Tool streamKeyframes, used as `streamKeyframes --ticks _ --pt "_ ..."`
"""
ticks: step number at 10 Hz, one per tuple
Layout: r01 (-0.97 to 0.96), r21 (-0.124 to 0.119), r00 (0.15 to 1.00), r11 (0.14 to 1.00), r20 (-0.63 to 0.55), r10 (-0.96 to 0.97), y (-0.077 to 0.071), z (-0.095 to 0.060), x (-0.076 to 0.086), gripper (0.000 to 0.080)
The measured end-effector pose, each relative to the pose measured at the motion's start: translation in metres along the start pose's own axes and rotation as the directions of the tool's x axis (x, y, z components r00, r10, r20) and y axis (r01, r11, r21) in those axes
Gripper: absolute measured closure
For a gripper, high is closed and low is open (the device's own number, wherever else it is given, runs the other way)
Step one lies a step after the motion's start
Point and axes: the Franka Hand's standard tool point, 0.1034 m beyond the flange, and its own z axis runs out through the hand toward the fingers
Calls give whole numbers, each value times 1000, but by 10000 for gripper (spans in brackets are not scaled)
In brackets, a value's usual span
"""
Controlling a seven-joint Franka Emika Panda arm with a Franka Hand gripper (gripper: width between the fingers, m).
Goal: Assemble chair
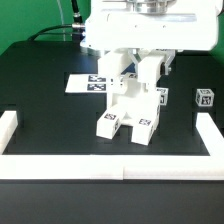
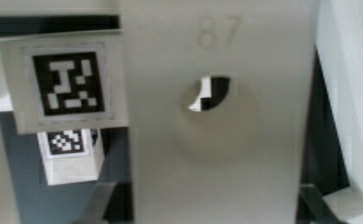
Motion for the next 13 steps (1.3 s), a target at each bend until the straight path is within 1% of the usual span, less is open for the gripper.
streamKeyframes --ticks 13 --pt "-5 5 1000 1000 -15 5 3 -1 2 511"
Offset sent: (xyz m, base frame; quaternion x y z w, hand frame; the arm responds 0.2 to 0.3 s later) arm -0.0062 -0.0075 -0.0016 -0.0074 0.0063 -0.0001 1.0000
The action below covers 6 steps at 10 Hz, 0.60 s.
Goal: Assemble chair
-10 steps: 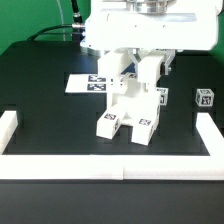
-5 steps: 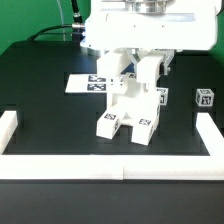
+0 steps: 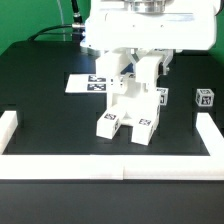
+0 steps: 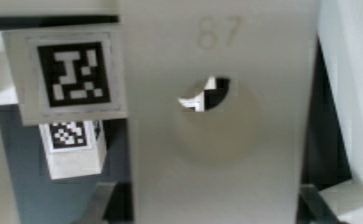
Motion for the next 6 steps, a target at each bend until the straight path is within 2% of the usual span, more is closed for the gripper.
streamKeyframes --ticks 6 --pt "1 2 1000 1000 -10 -1 0 0 1 511"
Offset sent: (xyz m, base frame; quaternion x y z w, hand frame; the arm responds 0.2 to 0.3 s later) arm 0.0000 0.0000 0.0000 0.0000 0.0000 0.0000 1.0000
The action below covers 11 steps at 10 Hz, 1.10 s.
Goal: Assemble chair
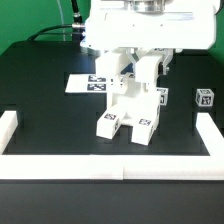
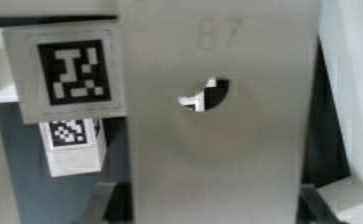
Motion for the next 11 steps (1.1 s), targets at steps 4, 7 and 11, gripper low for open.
streamKeyframes --ticks 4,7,11 --pt "-1 6 1000 1000 -22 1 0 0 -5 511" --pt "2 6 1000 1000 -27 -2 1 -1 -4 511" --pt "3 6 1000 1000 -27 -3 1 -1 -3 511"
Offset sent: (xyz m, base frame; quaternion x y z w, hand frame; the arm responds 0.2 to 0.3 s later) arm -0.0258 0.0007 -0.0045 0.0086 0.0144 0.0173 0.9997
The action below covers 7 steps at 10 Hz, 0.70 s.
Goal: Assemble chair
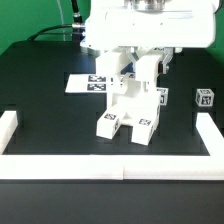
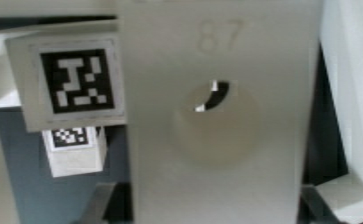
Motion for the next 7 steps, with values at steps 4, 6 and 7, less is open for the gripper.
streamKeyframes --ticks 4,6,7 --pt "9 -4 1000 1000 -3 -9 9 -1 4 511" --pt "9 -5 1000 1000 -3 -9 10 0 4 510" --pt "9 -5 1000 1000 -3 -9 10 0 4 510"
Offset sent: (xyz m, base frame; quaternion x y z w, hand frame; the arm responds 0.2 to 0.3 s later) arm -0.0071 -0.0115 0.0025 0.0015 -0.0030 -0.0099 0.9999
